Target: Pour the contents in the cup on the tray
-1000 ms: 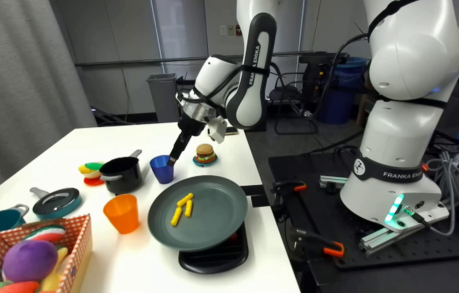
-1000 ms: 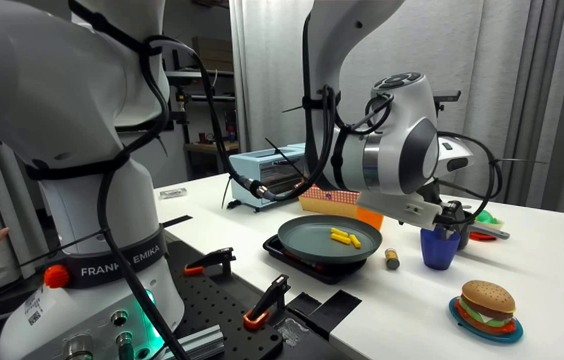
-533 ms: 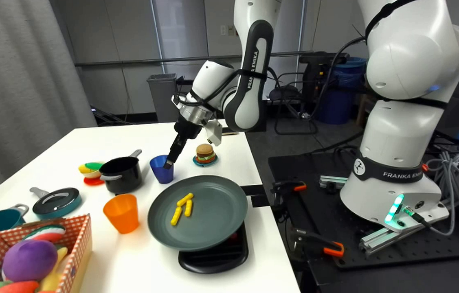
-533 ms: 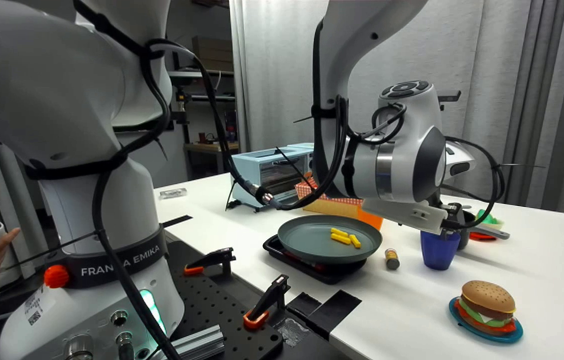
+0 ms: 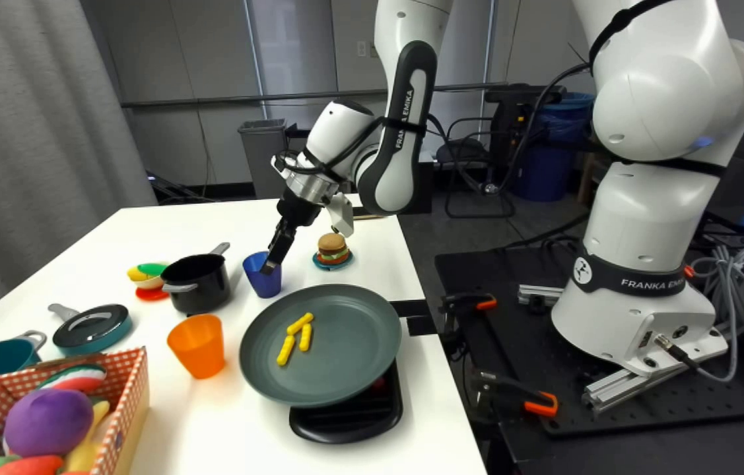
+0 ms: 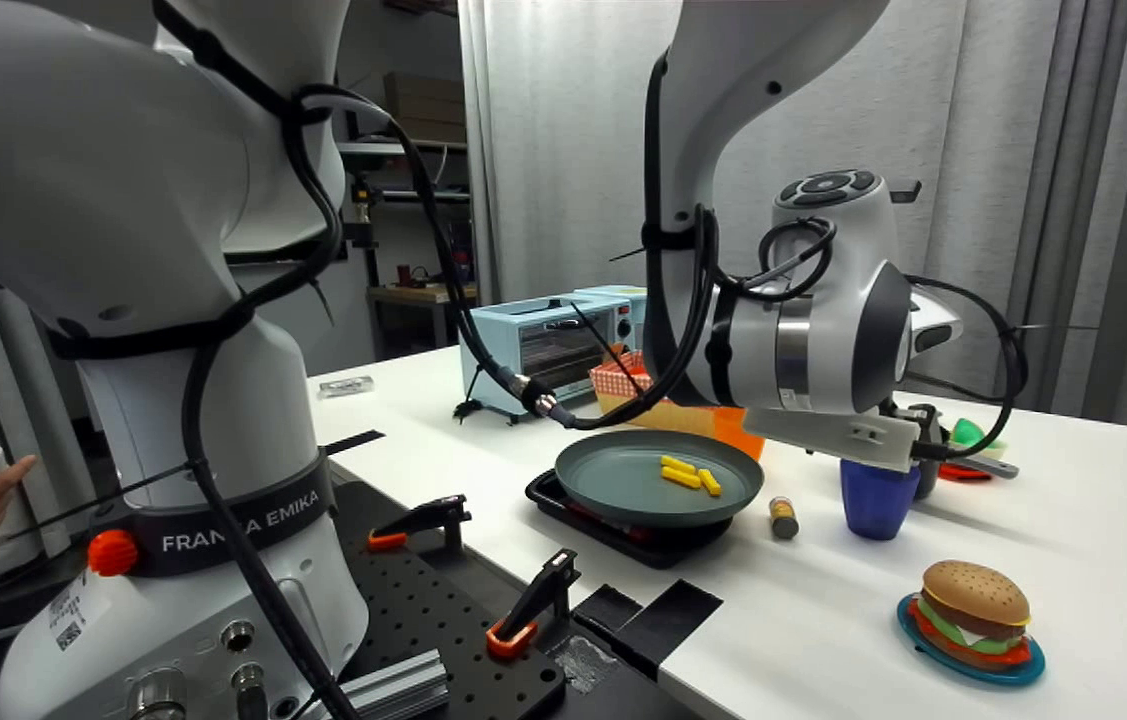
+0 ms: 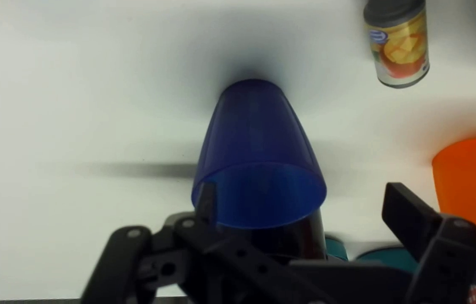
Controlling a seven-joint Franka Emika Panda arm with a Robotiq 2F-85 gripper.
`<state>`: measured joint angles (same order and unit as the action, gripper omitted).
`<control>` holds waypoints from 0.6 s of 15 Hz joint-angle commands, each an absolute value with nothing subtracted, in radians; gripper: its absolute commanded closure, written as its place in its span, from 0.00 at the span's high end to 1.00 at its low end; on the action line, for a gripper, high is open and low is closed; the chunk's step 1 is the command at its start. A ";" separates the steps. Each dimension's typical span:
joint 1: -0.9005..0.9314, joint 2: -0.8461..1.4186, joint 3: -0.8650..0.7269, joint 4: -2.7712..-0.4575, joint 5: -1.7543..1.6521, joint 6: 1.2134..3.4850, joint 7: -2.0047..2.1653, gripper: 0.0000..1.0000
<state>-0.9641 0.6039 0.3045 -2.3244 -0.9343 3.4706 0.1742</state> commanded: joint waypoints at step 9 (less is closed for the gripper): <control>-1.034 0.619 0.335 -2.263 -0.982 3.459 0.139 1.00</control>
<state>-0.9939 0.6069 0.3143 -2.2864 -0.9430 3.4706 0.1449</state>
